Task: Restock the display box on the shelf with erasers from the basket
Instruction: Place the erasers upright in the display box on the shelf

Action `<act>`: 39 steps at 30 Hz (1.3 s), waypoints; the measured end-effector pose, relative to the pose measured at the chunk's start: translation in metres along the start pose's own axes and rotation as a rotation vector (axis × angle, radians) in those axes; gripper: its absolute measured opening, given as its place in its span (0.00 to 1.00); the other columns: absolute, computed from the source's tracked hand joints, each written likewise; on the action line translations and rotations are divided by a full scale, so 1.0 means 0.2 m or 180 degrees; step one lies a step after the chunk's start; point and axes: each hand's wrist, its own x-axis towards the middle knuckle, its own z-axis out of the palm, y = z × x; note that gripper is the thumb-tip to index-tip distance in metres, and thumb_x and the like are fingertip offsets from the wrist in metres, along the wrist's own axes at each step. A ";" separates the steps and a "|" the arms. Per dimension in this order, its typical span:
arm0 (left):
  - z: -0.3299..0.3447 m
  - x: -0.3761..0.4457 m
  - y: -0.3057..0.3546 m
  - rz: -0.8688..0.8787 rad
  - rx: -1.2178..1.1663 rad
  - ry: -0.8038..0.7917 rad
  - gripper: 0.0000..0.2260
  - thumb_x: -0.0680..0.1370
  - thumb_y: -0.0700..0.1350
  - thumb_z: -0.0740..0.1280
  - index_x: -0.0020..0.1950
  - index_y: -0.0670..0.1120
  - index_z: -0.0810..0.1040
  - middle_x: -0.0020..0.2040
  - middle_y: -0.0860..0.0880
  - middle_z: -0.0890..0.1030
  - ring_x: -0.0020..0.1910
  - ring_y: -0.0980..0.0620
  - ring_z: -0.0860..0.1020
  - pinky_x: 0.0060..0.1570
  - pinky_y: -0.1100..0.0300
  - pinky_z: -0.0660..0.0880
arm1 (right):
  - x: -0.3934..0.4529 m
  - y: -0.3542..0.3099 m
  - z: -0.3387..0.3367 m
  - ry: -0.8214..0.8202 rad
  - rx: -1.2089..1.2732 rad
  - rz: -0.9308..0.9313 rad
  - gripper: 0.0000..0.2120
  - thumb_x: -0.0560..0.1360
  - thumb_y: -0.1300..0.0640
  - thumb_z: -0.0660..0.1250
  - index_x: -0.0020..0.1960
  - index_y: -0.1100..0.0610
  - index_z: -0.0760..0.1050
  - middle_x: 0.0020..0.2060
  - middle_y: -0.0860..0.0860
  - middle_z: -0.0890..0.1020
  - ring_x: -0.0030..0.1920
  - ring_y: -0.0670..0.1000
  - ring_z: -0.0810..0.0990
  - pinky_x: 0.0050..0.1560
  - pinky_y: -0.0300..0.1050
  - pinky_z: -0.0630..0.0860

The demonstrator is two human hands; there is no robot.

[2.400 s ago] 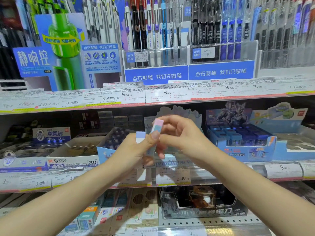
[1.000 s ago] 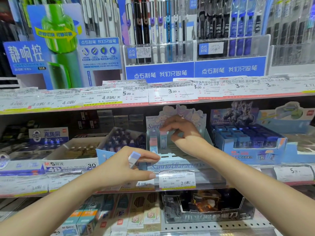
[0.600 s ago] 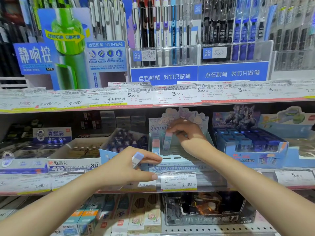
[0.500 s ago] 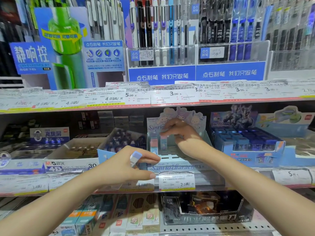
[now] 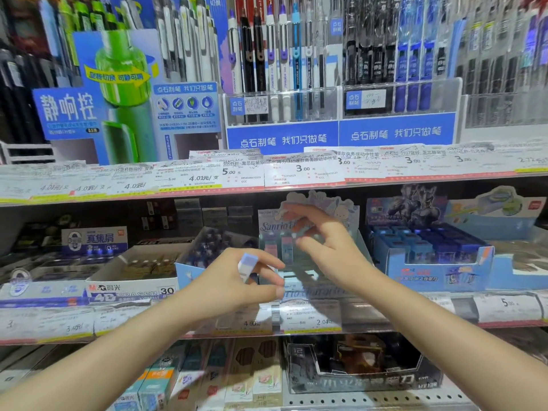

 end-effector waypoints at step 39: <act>0.05 -0.03 -0.02 0.0837 0.0399 0.0893 0.06 0.70 0.45 0.74 0.41 0.45 0.79 0.37 0.54 0.79 0.32 0.62 0.73 0.34 0.71 0.68 | 0.04 -0.14 -0.08 -0.0159 0.0991 0.0287 0.15 0.71 0.69 0.66 0.53 0.53 0.76 0.42 0.51 0.79 0.41 0.44 0.79 0.45 0.38 0.80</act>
